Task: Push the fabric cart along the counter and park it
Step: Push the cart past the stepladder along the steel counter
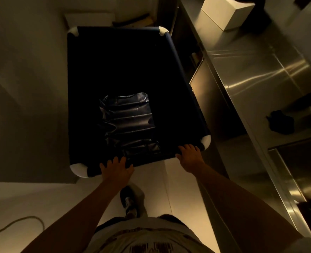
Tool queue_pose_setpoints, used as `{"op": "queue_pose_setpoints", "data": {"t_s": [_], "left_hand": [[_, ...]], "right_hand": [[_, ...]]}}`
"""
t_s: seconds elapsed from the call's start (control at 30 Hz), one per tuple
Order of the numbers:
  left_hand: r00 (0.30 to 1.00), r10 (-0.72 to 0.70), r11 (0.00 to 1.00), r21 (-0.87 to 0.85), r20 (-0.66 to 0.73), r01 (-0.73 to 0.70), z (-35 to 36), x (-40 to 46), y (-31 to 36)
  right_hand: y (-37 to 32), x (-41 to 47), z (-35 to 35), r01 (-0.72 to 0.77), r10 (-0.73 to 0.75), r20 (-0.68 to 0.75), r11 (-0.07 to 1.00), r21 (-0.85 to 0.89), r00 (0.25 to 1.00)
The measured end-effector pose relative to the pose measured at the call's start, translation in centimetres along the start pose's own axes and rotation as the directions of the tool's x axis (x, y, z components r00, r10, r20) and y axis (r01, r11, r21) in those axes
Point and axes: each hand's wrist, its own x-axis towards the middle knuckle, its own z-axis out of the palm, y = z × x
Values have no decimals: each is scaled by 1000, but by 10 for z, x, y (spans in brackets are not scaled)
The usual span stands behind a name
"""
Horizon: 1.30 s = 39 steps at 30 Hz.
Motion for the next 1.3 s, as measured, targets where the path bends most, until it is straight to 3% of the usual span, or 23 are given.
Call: {"op": "queue_pose_setpoints", "data": {"t_s": [0.27,0.47,1.1,1.3], "left_hand": [[994,106,991,-84,-13,-107,-22,30,-22],[966,217,971,-70,-137,-228,-30,41,-82],[971,164,979,-91,-176,-182,-113,143,-84],[988,88,991,-91,-127,-100,-147,182,-82]], "right_hand": [[-19,26,-25,-36,36,42,999,-5,998],[-23,52,-45,-18,21,76,999,-41,997],[-27,172,-131,107,-109,27,991,84,994],[-31,218,-158,147,-152,18,975,167,988]]}}
